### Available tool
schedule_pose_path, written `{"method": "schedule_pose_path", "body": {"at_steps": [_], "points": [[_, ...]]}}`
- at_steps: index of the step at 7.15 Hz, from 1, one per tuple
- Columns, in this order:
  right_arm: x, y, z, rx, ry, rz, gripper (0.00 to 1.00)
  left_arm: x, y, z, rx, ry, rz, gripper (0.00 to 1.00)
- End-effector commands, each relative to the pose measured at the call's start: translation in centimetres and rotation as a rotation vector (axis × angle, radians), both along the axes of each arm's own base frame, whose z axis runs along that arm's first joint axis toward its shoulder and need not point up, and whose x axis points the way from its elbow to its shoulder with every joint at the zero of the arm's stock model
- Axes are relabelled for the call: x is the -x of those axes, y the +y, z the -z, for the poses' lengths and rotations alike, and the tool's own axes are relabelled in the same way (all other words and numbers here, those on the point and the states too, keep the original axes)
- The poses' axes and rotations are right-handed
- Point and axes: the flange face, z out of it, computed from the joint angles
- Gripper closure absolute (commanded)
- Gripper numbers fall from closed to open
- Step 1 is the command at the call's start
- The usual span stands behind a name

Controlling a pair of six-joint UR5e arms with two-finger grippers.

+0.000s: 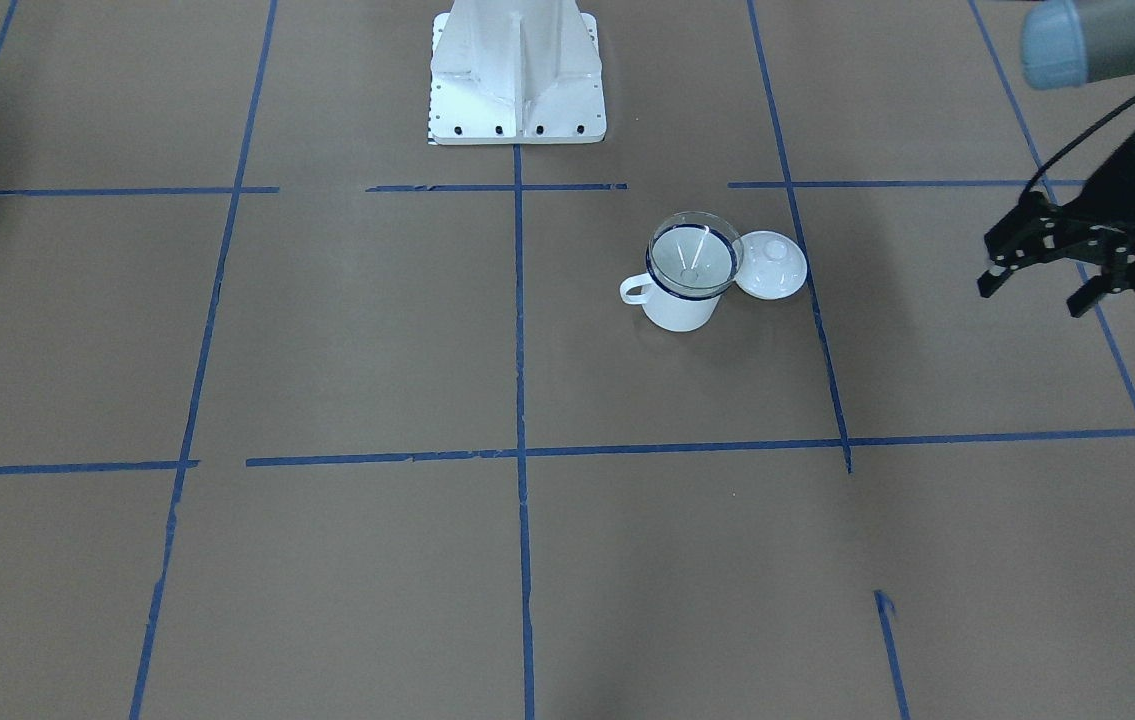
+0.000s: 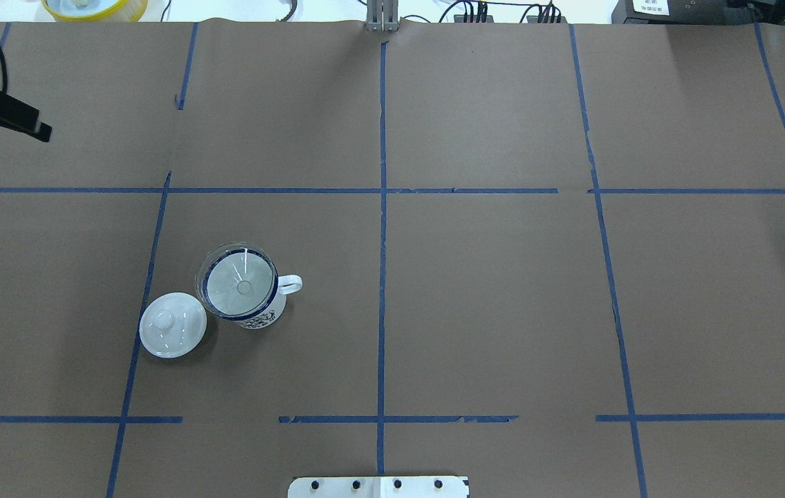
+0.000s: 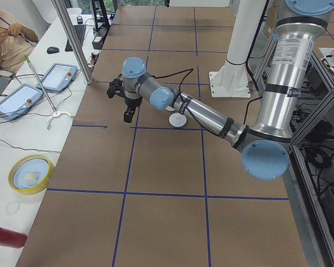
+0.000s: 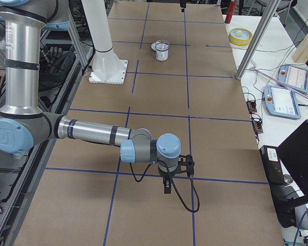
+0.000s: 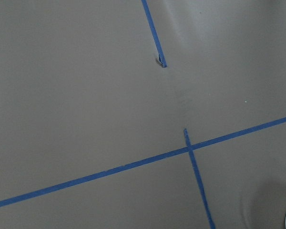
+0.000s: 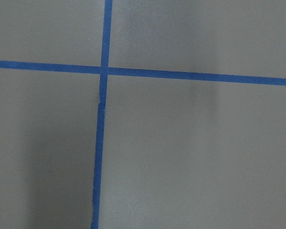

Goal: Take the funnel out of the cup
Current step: 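Move the left gripper down over the glass funnel in the white mug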

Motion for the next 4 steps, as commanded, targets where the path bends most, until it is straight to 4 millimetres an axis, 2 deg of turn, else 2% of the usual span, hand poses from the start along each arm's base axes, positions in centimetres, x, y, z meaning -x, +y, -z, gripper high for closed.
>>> {"method": "schedule_pose_path", "body": {"at_steps": [1,2,3,4], "points": [[0.0,0.0,0.0,0.0,0.0,0.0,0.0,-10.6,2.9,7.7,0.162,0.045,0.06,0.0],[0.0,0.0,0.0,0.0,0.0,0.0,0.0,-15.2,4.6,10.8,0.194,0.018,0.091,0.0],[0.0,0.0,0.0,0.0,0.0,0.0,0.0,-18.9,7.0,11.7,0.243,0.02,0.12,0.0],[0.0,0.0,0.0,0.0,0.0,0.0,0.0,-21.8,9.0,12.2,0.287,0.019,0.143,0.0]]}}
